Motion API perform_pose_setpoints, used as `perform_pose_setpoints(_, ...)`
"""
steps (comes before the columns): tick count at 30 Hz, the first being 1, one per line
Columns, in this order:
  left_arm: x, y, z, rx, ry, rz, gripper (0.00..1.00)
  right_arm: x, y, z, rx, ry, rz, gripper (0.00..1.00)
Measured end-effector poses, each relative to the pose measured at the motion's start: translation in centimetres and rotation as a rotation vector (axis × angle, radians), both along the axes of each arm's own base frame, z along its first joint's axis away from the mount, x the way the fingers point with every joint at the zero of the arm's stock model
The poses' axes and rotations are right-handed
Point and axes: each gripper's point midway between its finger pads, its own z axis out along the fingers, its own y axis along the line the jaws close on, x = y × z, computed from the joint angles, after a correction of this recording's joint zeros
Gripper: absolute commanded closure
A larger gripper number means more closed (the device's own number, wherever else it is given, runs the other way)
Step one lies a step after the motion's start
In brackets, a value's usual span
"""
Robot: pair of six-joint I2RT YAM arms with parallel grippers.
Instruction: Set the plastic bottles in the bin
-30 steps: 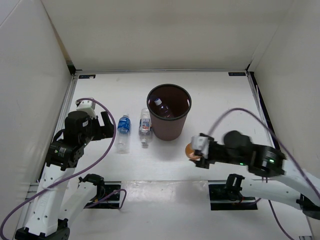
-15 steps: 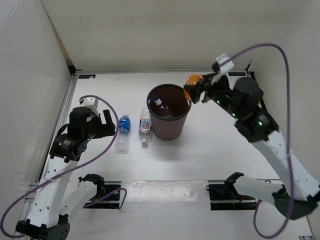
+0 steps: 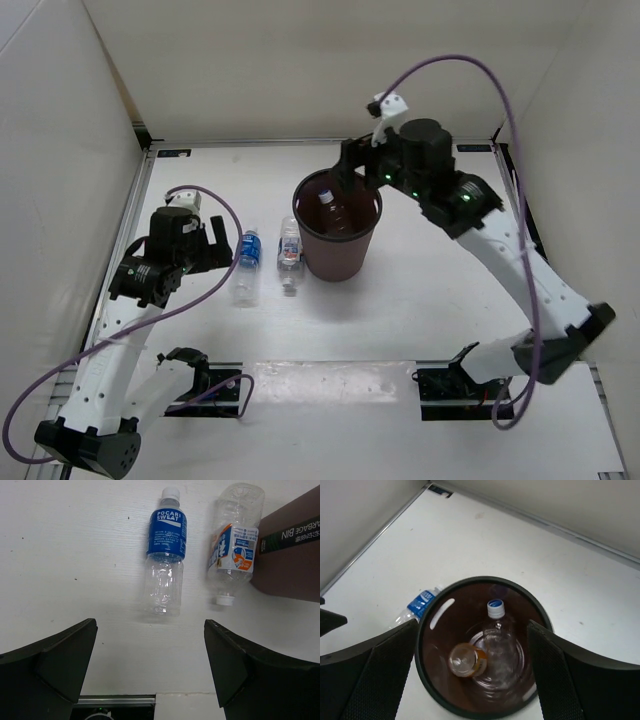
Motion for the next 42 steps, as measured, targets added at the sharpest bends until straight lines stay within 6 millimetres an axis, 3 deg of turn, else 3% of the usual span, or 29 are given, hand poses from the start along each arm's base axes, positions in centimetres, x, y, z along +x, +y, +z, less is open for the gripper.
perform_pose_setpoints(4, 0.0, 0.4, -0.1, 0.004, 0.004, 0.029, 0.0, -3.4, -5.3, 2.6, 0.036, -0.065, -0.111, 0.1)
perform_pose_setpoints(7, 0.0, 0.4, -0.2, 0.006, 0.008, 0.03, 0.0, -7.9, -10.8, 1.2, 0.036, -0.093, -0.198, 0.1)
perform_pose_setpoints(11, 0.4, 0.1, -1.1, 0.019, 0.048, 0.015, 0.0, -12.5, -15.4, -3.9, -0.015, -0.091, -0.259, 0.1)
perform_pose_setpoints(16, 1.0, -0.6, -3.2, 0.032, 0.145, -0.026, 0.0, -14.5, -19.0, -10.9, -0.168, -0.076, -0.34, 0.1)
perform_pose_setpoints(18, 1.2, -0.7, -3.7, 0.032, 0.17, -0.034, 0.0, -15.2, -20.0, -12.0, -0.195, -0.068, -0.366, 0.1)
perform_pose_setpoints(27, 1.7, -1.0, -6.2, 0.041, 0.275, -0.05, 0.0, -15.7, -22.2, -11.1, -0.064, -0.106, -0.452, 0.1)
perform_pose_setpoints(31, 1.9, -1.4, -7.5, 0.044, 0.336, -0.06, 0.0, -15.7, -21.8, -11.6, -0.106, -0.108, -0.455, 0.1)
perform_pose_setpoints(38, 1.9, -1.9, -11.6, 0.069, 0.54, -0.087, 0.0, -16.0, -20.8, -12.1, -0.142, -0.11, -0.426, 0.1)
perform_pose_setpoints(42, 3.4, -1.8, -12.4, 0.095, 0.593, -0.074, 0.0, -16.2, -20.4, -11.9, -0.134, -0.117, -0.392, 0.1)
